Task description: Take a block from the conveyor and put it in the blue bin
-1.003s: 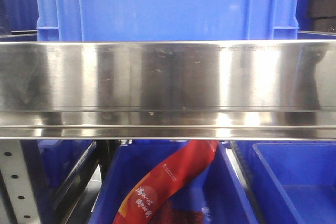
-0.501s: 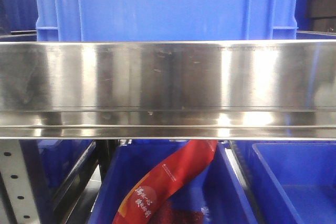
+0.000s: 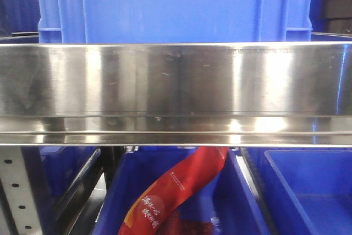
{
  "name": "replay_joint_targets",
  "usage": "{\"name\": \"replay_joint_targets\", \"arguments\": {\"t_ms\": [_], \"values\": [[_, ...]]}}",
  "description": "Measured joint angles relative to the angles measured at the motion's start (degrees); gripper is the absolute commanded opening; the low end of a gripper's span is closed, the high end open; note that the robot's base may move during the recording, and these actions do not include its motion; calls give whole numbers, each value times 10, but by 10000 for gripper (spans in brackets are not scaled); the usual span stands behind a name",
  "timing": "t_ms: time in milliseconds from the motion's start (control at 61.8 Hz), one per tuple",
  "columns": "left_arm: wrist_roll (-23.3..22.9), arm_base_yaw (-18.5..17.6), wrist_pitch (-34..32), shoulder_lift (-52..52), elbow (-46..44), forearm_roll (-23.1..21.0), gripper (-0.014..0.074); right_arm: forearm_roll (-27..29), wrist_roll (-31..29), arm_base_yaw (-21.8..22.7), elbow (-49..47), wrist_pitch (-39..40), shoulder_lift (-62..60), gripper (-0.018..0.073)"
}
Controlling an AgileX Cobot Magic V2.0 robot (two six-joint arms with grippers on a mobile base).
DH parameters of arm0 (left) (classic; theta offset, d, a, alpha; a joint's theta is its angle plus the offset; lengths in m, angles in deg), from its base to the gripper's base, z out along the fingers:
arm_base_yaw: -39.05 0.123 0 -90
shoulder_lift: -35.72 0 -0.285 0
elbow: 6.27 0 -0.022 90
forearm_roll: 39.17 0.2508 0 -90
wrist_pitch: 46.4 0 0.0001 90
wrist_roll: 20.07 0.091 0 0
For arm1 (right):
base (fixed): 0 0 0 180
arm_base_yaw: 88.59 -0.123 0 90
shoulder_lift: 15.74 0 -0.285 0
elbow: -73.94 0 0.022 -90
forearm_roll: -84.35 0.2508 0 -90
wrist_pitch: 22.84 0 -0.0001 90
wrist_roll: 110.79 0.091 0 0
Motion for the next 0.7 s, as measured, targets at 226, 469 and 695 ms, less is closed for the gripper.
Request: {"name": "replay_joint_targets", "arguments": {"t_ms": [226,469,695], "values": [[0,0,0,0,0,0,-111,0,0,0,0,0,0,-167],[0,0,0,0,0,0,-111,0,1,0,0,0,0,-167],[0,0,0,0,0,0,-111,0,1,0,0,0,0,-167]]}}
